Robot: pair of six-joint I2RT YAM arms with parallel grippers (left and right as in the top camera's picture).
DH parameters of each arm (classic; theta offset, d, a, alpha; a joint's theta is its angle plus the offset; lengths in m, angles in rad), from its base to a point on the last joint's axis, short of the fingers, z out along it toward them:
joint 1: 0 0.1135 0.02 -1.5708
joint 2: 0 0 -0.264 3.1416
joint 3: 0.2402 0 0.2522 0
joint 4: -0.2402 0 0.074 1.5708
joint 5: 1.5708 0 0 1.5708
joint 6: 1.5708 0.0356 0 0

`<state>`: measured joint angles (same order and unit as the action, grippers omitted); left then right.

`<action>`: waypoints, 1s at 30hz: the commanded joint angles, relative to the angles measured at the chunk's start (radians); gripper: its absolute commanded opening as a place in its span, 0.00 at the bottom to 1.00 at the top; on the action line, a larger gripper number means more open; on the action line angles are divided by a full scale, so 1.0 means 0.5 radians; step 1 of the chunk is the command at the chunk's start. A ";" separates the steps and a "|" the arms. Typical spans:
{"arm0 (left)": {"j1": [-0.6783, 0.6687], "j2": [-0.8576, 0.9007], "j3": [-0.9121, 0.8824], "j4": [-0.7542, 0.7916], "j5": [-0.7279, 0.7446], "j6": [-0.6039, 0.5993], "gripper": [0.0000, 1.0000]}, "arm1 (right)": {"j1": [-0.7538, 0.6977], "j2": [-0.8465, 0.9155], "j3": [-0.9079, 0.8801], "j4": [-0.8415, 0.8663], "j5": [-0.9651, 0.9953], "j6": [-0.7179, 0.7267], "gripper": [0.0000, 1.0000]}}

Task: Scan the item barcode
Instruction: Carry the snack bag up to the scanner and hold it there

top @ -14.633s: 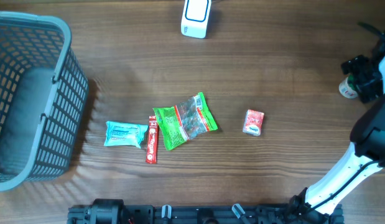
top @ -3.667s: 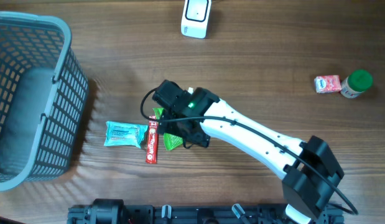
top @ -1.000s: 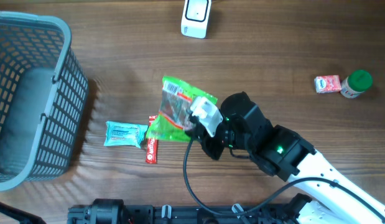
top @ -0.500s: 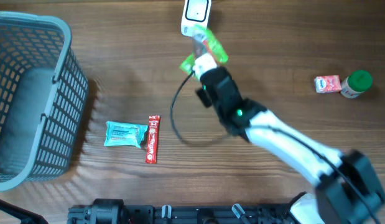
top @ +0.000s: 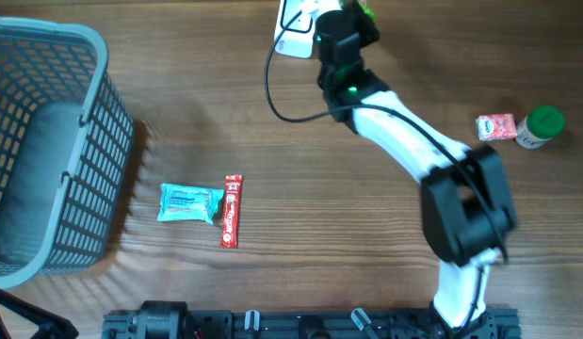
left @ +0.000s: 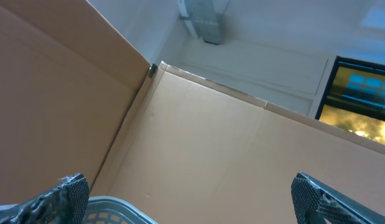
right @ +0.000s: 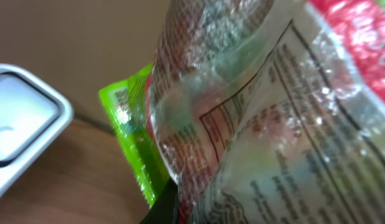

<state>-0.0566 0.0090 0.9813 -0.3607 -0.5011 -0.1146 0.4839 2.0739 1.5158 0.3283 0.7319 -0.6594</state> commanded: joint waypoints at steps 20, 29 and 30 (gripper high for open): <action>0.013 -0.009 -0.005 -0.018 -0.019 -0.011 1.00 | 0.005 0.909 0.118 1.329 0.658 -2.139 0.04; 0.013 -0.009 -0.005 -0.017 -0.019 -0.011 1.00 | -0.011 0.909 0.552 1.139 0.731 -2.010 0.05; 0.013 -0.009 -0.005 -0.018 -0.018 -0.012 1.00 | -0.009 0.909 0.567 1.012 0.727 -1.958 0.04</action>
<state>-0.0566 0.0090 0.9813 -0.3676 -0.5011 -0.1146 0.4767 2.5252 1.7367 0.9394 1.0801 -1.7168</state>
